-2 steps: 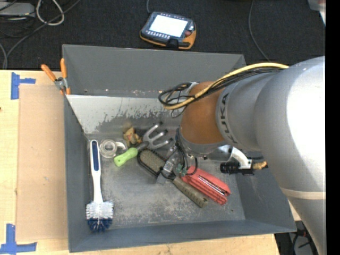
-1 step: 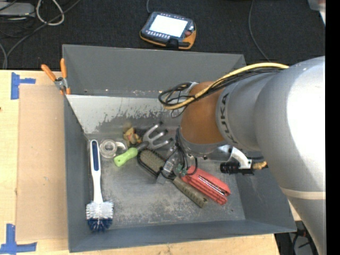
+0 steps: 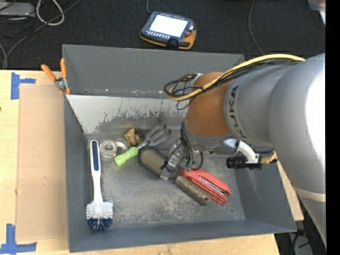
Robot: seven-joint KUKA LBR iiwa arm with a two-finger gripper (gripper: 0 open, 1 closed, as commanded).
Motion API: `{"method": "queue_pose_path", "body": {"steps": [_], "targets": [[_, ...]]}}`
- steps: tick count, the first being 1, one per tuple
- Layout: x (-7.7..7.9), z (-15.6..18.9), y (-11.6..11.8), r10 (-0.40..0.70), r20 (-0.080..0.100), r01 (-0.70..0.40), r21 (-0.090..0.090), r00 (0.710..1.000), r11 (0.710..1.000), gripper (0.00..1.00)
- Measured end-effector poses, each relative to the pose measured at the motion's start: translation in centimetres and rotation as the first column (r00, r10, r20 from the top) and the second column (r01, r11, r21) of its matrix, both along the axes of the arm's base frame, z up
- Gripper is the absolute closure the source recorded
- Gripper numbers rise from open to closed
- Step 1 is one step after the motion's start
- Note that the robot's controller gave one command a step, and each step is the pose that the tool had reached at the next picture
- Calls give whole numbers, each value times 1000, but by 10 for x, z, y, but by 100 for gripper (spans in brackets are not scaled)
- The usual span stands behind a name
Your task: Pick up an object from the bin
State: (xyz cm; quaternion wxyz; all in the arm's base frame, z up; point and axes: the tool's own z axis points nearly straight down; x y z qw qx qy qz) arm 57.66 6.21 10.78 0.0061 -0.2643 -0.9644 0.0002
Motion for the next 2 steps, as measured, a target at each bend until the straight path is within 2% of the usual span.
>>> {"method": "queue_pose_path", "body": {"steps": [2], "targets": [[0,40,0,2,1,-2,1,1000,1000,100]]}}
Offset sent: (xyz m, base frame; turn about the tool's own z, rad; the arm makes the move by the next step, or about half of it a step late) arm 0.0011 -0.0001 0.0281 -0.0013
